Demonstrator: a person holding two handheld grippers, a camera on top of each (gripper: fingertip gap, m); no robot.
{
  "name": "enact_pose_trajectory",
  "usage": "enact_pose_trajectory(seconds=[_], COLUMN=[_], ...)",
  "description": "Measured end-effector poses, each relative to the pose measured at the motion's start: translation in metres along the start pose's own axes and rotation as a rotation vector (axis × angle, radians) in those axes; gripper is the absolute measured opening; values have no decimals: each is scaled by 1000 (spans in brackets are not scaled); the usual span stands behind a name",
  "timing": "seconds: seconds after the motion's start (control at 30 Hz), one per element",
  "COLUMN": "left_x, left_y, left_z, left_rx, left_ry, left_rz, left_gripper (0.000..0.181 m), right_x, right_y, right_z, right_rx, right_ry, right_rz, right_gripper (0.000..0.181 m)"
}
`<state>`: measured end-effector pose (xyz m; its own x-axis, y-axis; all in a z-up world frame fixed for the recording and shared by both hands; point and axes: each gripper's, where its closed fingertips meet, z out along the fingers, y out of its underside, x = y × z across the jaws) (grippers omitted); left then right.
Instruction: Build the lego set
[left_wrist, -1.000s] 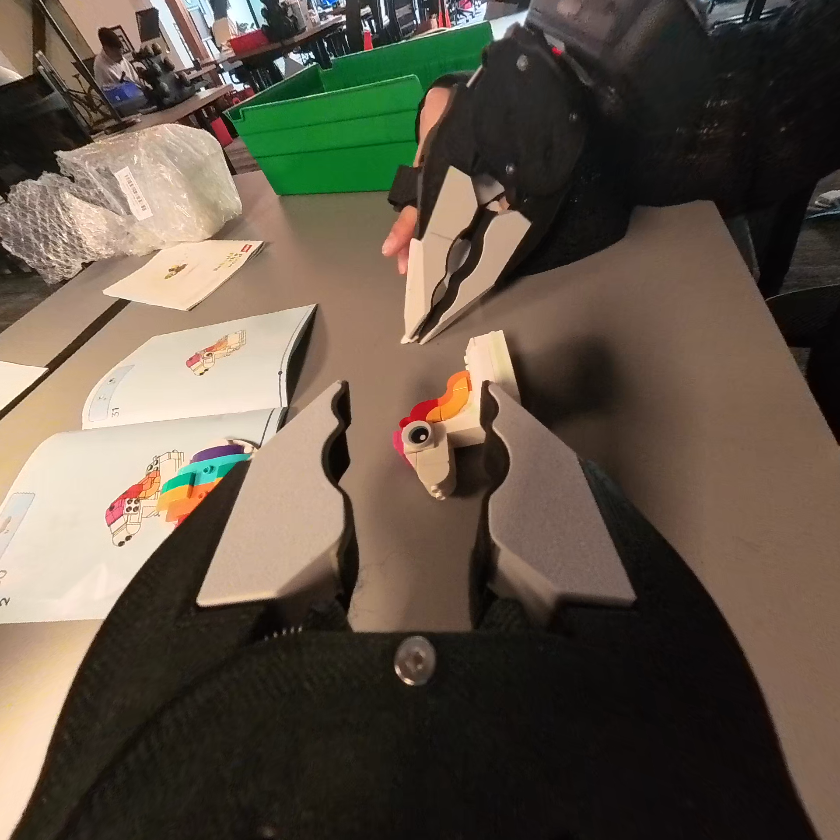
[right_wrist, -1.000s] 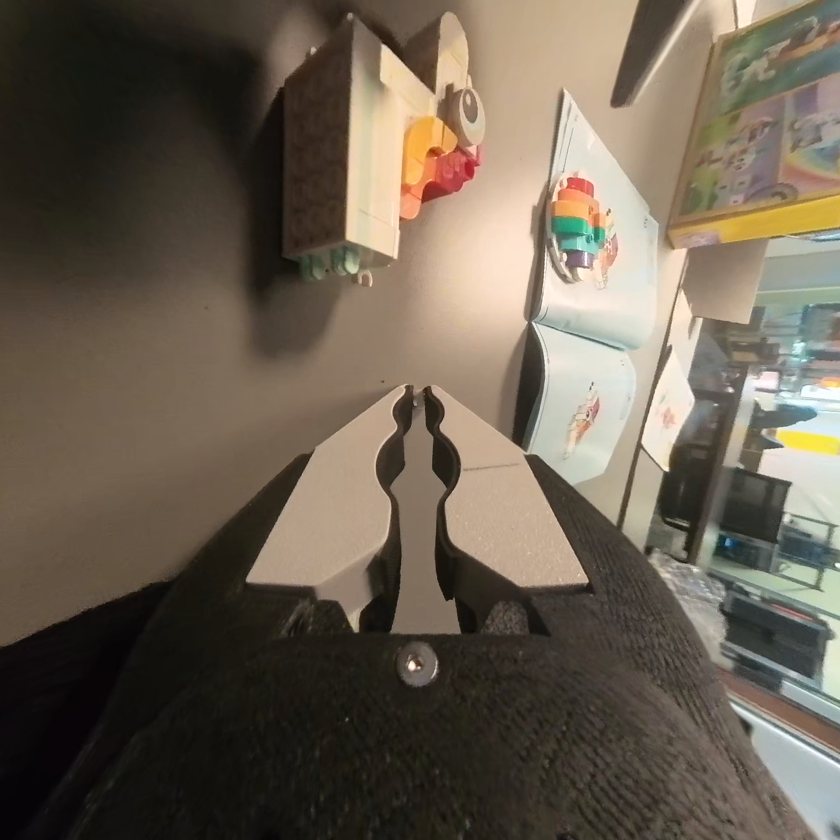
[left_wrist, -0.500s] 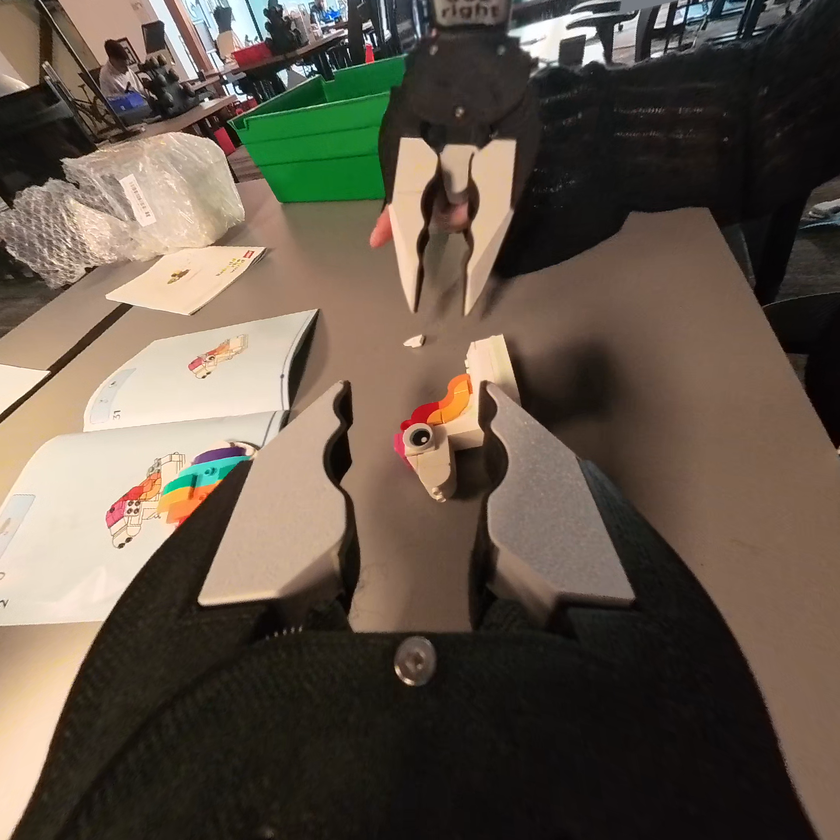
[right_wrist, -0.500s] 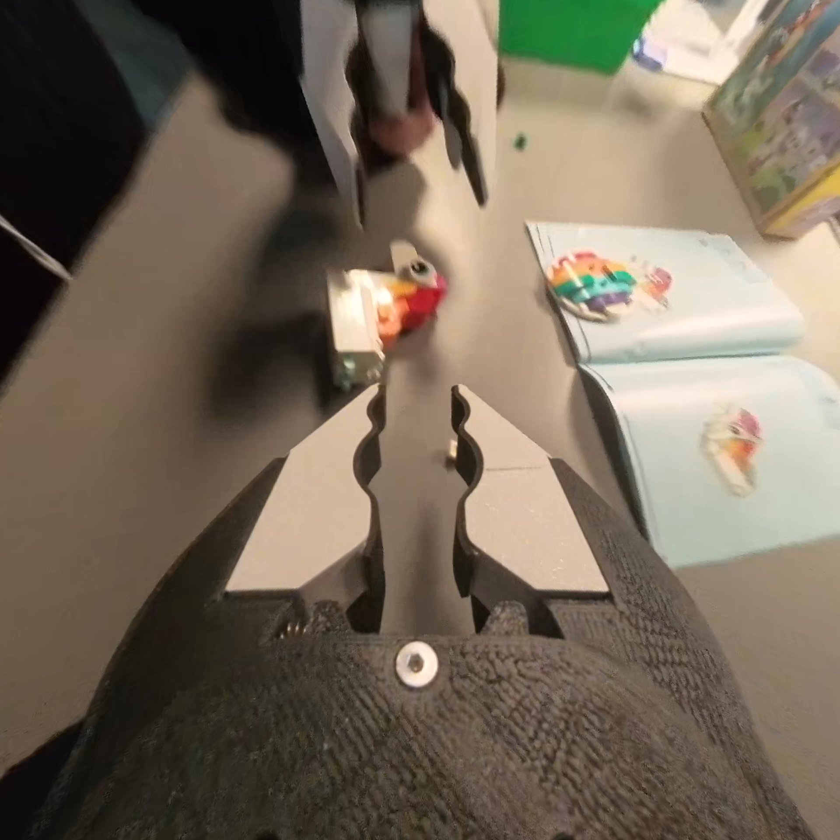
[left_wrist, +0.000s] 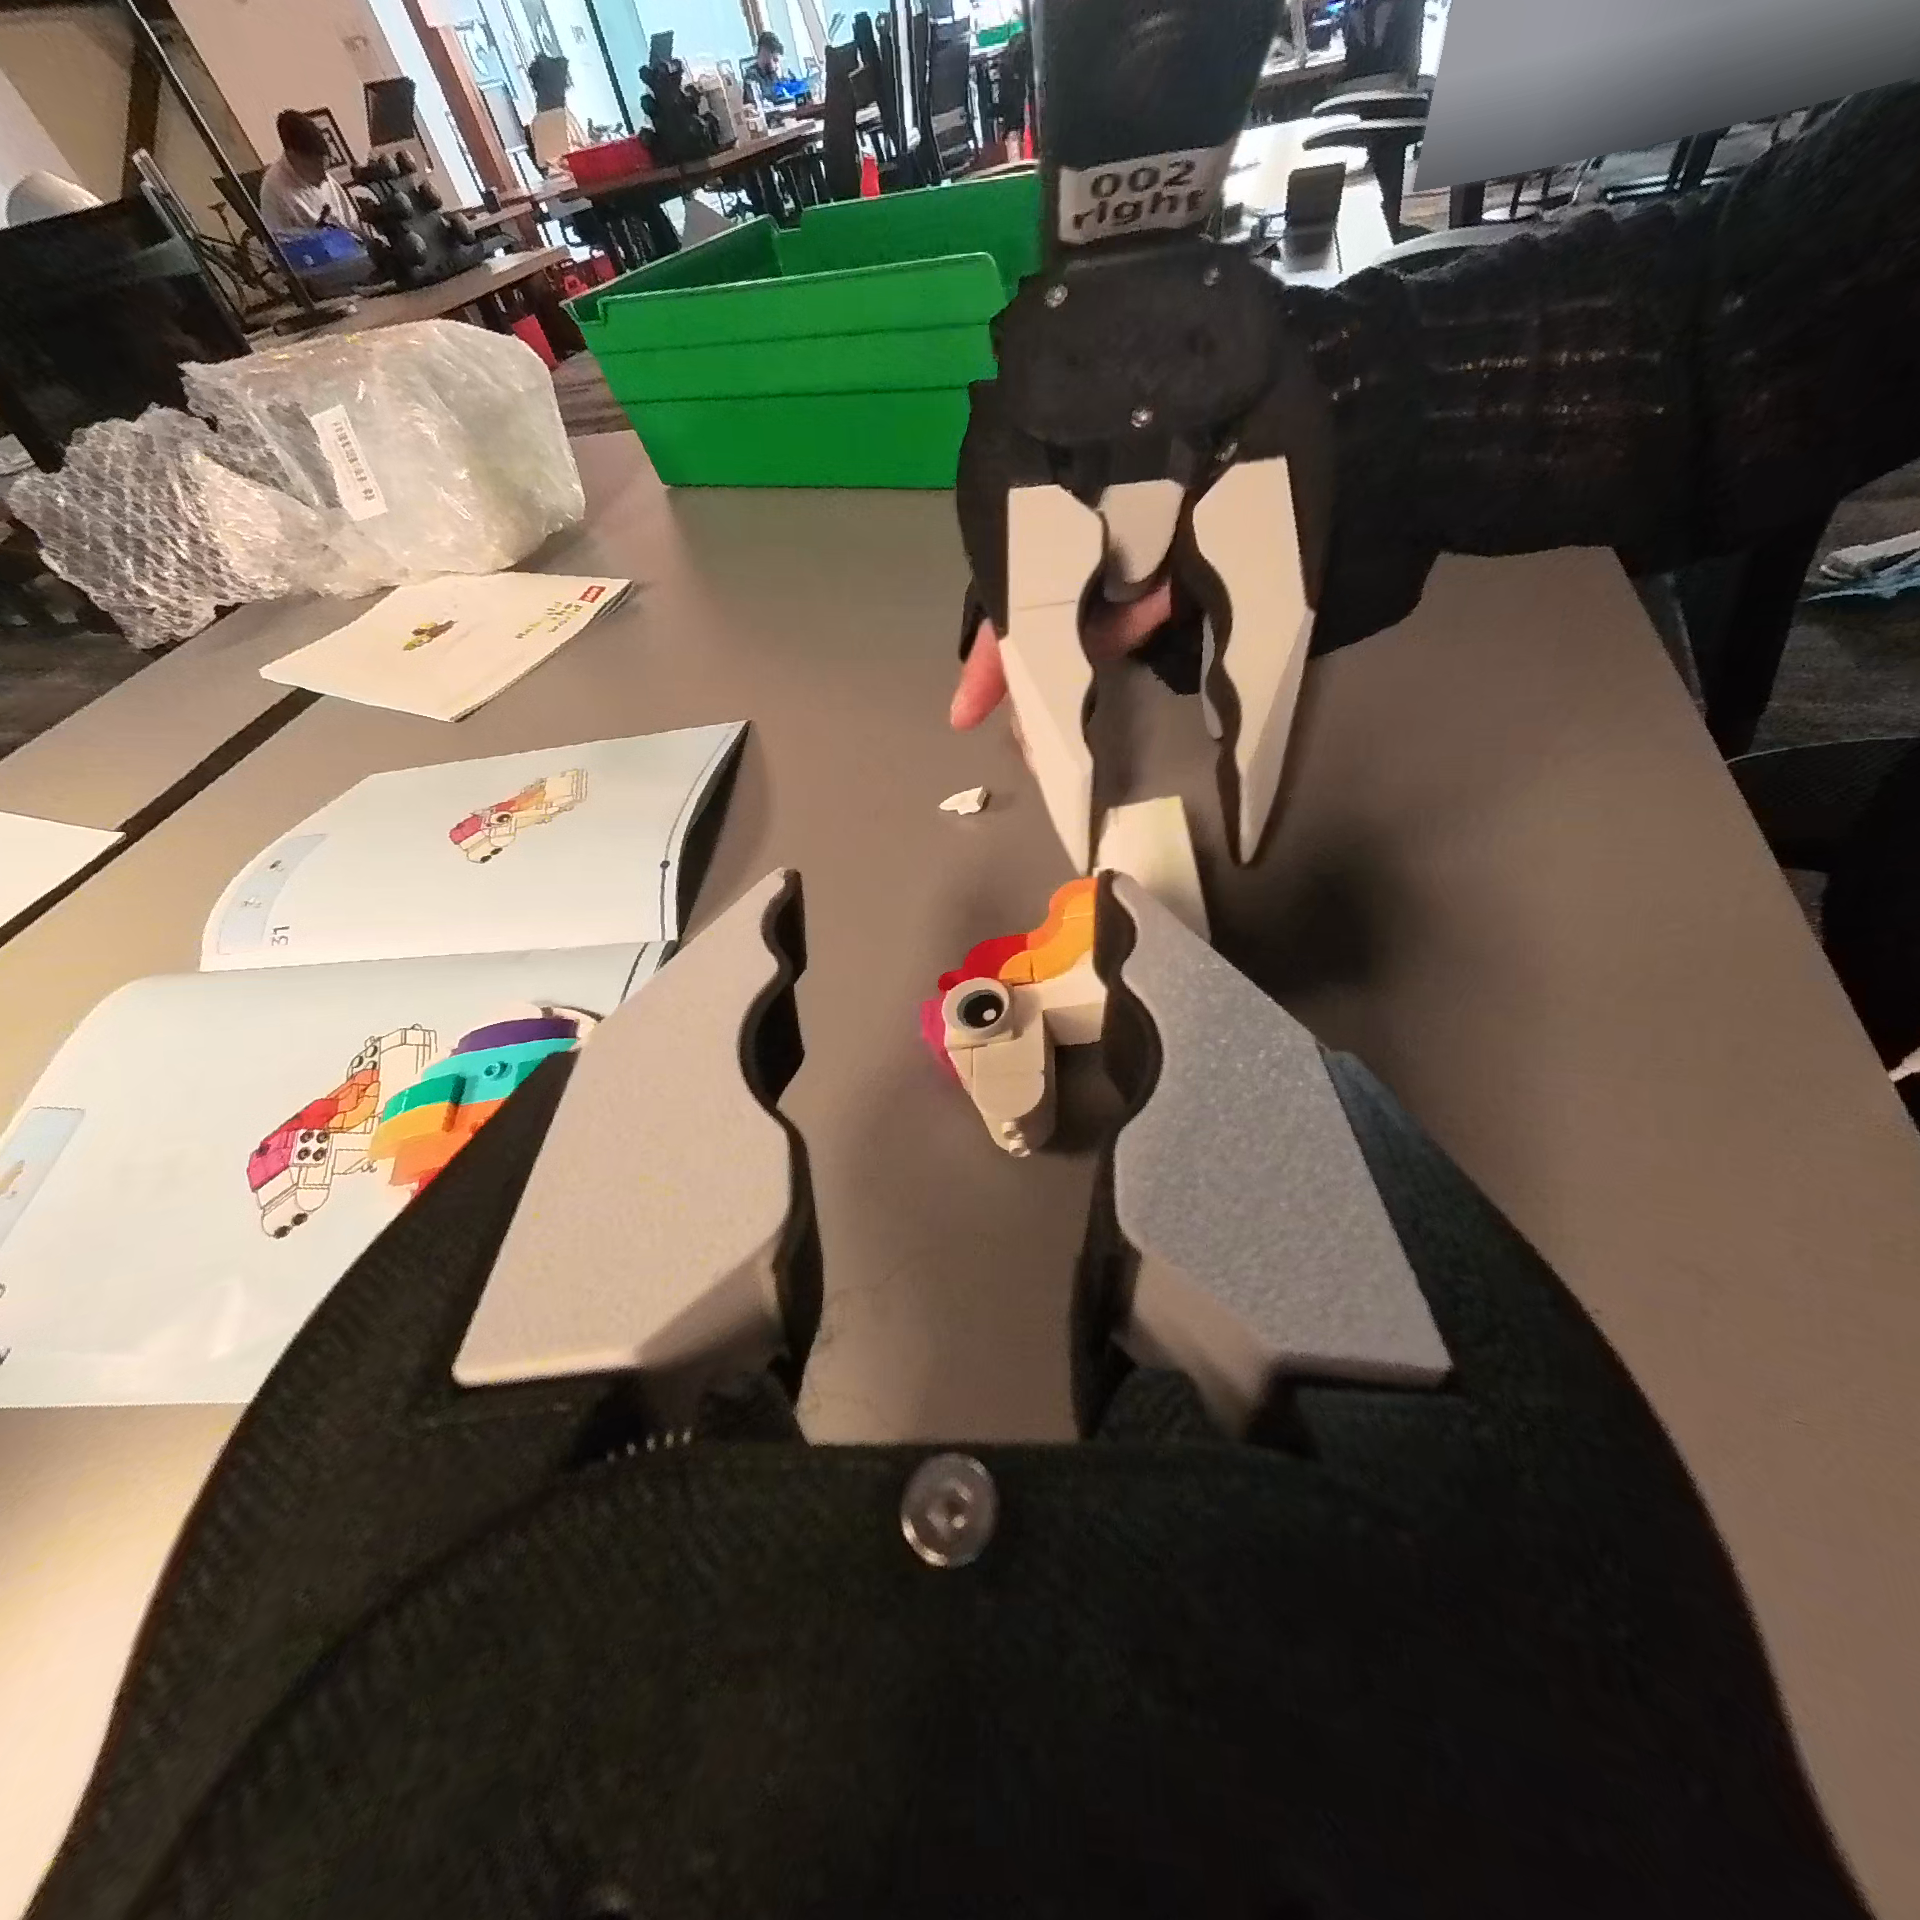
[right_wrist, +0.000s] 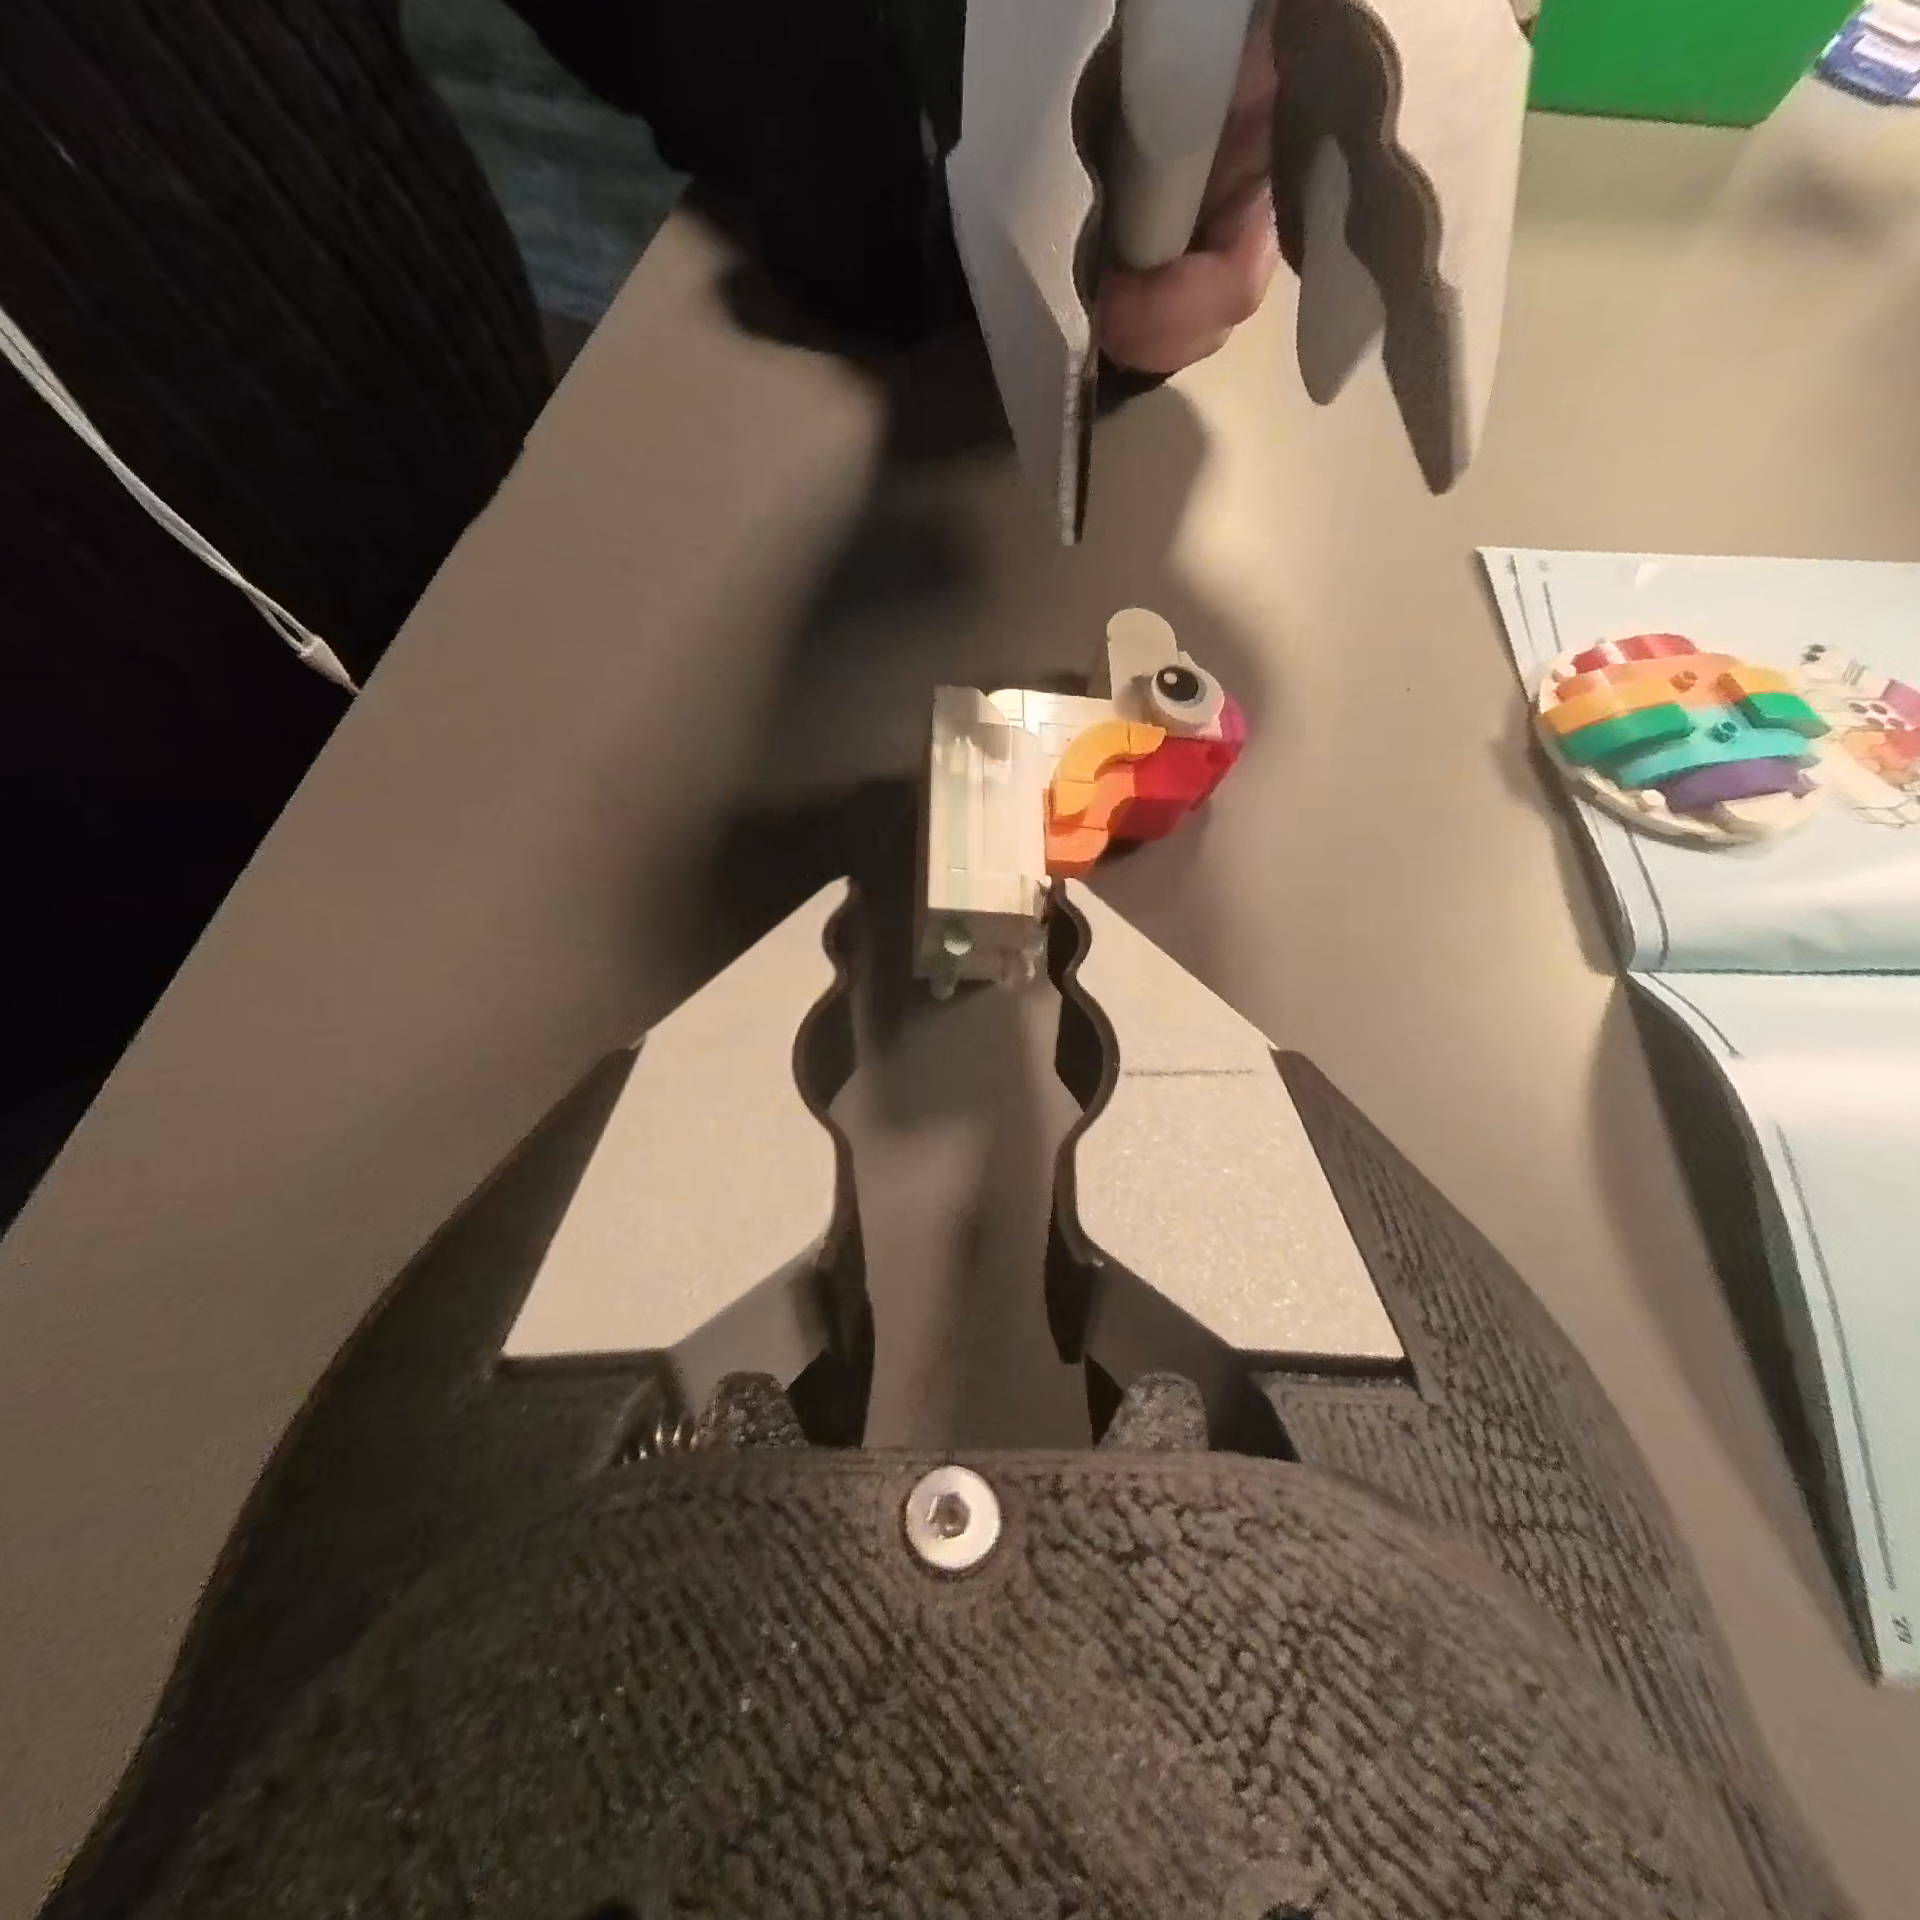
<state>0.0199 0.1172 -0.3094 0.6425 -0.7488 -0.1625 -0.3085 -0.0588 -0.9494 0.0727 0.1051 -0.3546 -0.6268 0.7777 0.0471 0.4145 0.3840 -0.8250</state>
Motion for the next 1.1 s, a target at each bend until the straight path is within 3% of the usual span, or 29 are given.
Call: enact_pose_trajectory(seconds=[0.23,0.37,0.47,0.67,1.1], left_x=[6,5,6,10,14], left_y=[4,7,9,10,14], left_z=[-1,-1,-1,2,5], left_rx=[-22,-50,-65,-74,-85], left_ry=[15,-28,-41,-29,1], left_rz=[128,242,284,281,254], left_gripper=[60,60,59,60,65], right_x=[0,-1,3,4,0], right_y=[-2,-10,-15,-9,6], right_z=[3,3,5,6,11], right_rx=[19,54,71,12,-79], right_ry=[10,-3,25,83,103], right_rz=[-1,74,134,100,46], right_gripper=[23,38,37,27,26])
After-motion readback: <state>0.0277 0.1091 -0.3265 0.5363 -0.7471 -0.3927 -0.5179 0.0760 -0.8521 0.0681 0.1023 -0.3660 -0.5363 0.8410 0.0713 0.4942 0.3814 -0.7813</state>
